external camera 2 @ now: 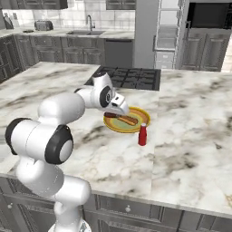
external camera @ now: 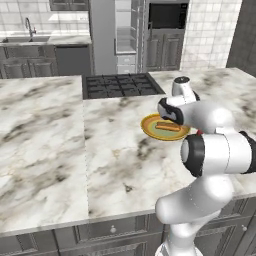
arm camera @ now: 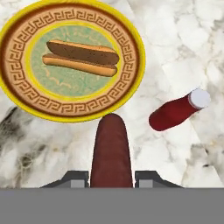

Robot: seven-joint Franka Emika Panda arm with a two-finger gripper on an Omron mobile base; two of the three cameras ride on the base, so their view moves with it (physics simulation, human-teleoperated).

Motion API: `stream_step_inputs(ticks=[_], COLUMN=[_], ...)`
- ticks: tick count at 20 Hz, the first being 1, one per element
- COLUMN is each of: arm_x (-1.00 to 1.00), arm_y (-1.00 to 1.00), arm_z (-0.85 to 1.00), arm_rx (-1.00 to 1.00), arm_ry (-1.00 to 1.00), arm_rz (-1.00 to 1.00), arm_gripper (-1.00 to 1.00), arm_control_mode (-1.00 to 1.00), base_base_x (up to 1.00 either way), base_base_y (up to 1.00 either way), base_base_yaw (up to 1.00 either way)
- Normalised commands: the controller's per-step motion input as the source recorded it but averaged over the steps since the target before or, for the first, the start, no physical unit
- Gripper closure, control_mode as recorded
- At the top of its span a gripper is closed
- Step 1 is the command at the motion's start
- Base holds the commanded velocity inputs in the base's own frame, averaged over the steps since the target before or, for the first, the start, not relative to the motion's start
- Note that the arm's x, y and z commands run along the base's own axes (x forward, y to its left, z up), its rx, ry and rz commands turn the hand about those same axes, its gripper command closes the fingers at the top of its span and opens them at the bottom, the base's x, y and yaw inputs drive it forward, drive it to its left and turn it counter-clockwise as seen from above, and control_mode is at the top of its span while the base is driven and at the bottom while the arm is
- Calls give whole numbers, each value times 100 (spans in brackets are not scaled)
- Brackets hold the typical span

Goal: Move the hot dog bun to the plate on the dining table and place the condiment next to that plate. Then navigate to the fridge and take the sausage and place it on the plate as well.

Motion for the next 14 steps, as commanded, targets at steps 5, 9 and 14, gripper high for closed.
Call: stream_step_inputs(ticks=[5, 9, 14], arm_x=[43, 41, 42], arm_y=[-18, -30, -20], arm_z=[-25, -15, -18], arm_rx=[6, 8, 4], arm_ry=[0, 0, 2], arm_rz=[-2, 0, -1], arm_gripper=[100, 100, 100], arm_control_mode=[-100, -100, -100], base_base_x=[0, 0, 0], base_base_y=[0, 0, 0], base_base_yaw=[0, 0, 0])
